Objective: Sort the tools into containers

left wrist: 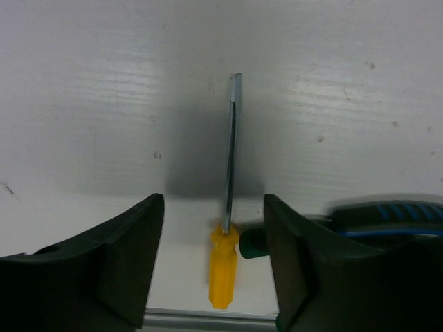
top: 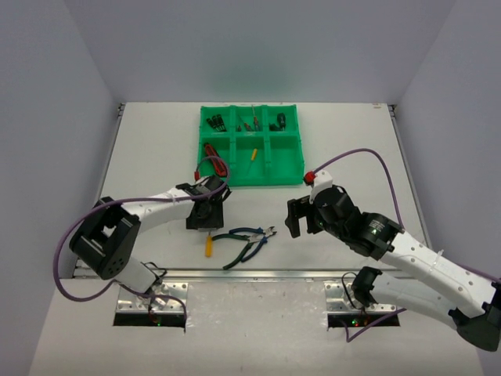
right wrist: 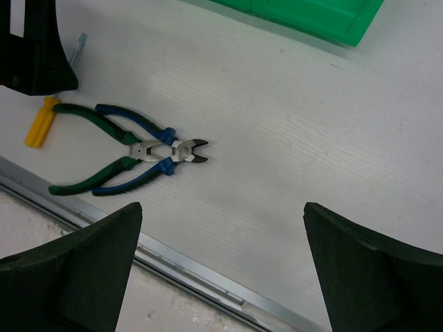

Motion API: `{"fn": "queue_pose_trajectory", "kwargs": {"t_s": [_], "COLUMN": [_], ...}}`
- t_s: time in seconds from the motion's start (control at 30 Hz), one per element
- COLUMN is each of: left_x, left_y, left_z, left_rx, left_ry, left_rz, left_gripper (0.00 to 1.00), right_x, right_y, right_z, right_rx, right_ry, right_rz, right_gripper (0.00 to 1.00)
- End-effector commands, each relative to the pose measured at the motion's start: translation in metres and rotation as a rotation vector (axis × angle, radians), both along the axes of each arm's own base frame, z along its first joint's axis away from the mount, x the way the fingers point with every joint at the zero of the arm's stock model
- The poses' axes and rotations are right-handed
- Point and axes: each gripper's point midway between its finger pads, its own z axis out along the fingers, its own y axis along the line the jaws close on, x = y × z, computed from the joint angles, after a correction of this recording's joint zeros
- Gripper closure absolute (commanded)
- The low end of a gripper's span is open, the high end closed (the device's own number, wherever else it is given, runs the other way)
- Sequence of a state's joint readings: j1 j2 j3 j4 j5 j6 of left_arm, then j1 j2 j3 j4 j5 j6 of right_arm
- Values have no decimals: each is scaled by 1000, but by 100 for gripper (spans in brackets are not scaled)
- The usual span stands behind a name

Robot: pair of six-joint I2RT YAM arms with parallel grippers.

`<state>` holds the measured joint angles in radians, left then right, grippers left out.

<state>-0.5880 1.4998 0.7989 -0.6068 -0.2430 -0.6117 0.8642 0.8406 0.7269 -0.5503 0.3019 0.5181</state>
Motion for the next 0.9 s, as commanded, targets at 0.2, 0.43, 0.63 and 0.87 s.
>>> {"fn": "queue_pose_trajectory", "kwargs": {"t_s": [0.2, 0.43, 0.63, 0.87], "left_x": [12, 9, 28, 56], "left_y": [-4, 1, 3, -20], "left_z": [-27, -22, 29, 123], "left_rx": [25, 31, 8, -174], "left_ry": [26, 7, -150, -434], "left_rz": [4, 9, 45, -9], "left_gripper": [84, 100, 100, 100], "right_x": [6, 7, 7, 10], "right_y": [4, 7, 8, 7], "right_z": [7, 6, 6, 7], "right_rx": [11, 20, 21, 20], "right_ry": [-47, -45, -43, -50], "right_rz": [21, 24, 26, 7], "right_gripper": [1, 1, 1, 1]}}
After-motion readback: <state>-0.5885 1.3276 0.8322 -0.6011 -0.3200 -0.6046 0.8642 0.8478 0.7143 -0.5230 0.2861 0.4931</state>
